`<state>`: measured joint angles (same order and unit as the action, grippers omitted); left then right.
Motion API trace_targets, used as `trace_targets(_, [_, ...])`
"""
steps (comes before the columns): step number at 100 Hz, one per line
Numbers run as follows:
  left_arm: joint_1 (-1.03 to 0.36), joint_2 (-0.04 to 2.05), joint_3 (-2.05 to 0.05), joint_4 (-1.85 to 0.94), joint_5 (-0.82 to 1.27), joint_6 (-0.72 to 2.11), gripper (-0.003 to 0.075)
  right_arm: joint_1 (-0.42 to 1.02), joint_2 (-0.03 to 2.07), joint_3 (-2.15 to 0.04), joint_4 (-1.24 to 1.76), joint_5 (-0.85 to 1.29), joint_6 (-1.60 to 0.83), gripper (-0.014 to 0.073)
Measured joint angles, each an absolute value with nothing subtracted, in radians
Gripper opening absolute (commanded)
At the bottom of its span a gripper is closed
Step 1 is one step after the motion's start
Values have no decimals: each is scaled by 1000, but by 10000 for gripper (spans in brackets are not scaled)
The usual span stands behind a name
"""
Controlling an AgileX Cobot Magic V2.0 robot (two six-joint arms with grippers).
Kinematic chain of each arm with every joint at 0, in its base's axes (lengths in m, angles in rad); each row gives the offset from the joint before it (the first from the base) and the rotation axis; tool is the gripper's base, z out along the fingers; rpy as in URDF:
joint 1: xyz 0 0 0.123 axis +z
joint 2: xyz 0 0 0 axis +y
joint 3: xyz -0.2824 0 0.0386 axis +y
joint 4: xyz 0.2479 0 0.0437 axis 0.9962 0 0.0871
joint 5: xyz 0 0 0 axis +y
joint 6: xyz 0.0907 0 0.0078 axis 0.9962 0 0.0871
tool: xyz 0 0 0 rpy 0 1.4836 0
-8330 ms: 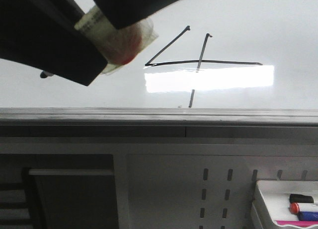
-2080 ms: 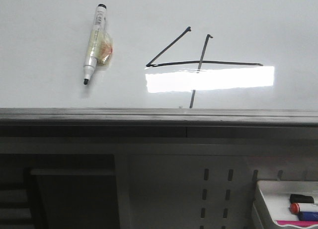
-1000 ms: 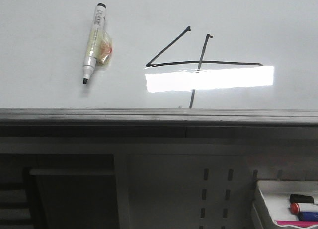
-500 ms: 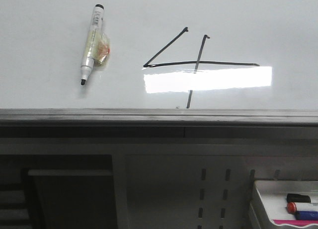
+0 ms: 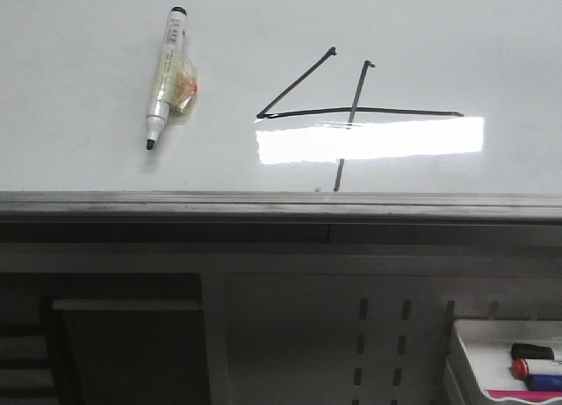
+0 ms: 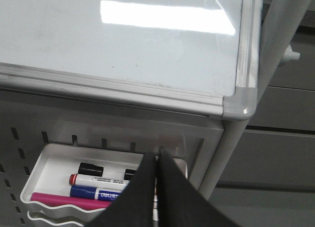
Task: Write number 4 on whiteboard
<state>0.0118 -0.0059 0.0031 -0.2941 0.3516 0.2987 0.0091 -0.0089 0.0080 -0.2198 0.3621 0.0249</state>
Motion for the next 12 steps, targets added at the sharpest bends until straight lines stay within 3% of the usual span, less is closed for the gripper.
trace_targets(12, [12,-6,3,-294,352,299,-20,9,-9,8,-220,362,25,-43])
